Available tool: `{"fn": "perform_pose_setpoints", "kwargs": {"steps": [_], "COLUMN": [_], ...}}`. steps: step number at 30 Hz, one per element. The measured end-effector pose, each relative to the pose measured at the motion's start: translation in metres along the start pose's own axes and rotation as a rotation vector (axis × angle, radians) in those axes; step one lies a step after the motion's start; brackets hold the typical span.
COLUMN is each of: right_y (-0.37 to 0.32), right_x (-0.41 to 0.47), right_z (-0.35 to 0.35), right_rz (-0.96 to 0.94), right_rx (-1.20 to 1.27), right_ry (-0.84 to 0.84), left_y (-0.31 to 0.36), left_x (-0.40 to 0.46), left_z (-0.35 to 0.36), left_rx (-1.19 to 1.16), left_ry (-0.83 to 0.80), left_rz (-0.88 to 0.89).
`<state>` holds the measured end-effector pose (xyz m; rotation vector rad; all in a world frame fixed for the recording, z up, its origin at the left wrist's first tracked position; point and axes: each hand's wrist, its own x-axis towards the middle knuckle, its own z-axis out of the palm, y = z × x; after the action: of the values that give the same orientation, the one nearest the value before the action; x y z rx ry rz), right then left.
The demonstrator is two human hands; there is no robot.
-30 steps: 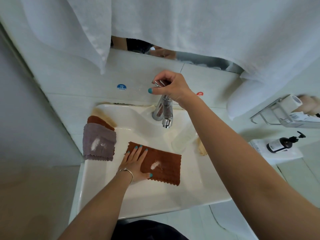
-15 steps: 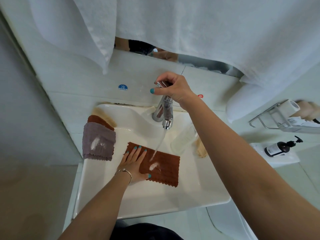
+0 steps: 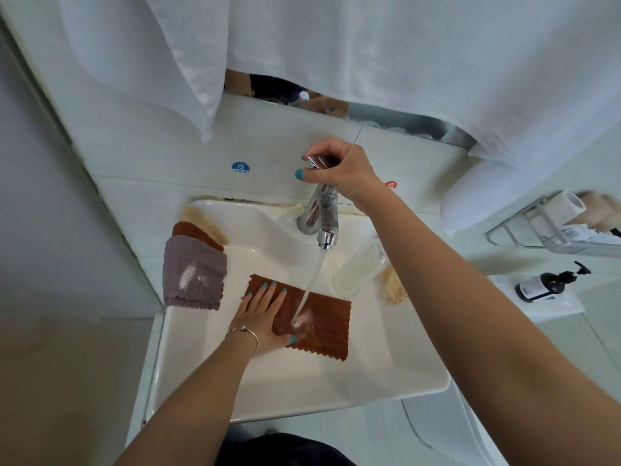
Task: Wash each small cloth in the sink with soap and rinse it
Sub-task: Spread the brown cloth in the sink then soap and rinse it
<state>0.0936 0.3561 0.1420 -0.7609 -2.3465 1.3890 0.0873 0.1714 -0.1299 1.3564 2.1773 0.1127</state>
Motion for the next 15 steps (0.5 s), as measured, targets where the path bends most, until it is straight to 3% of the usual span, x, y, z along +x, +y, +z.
{"fn": "perform_pose_setpoints", "kwargs": {"steps": [4, 6, 15], "right_y": [0.016, 0.035, 0.144], "right_x": [-0.036, -0.071, -0.158], "right_z": [0.003, 0.012, 0.054], "right_rz": [-0.135, -0.173, 0.156], "right_rx": [-0.177, -0.122, 0.123], "right_ry": [0.275, 0.374, 0.365], "left_y": [0.001, 0.002, 0.004], "left_x": [-0.003, -0.005, -0.005], "left_z": [0.001, 0.001, 0.000], "left_rx": [-0.003, -0.008, 0.010], "left_ry": [-0.014, -0.008, -0.001], "left_rz": [-0.016, -0.021, -0.034]}}
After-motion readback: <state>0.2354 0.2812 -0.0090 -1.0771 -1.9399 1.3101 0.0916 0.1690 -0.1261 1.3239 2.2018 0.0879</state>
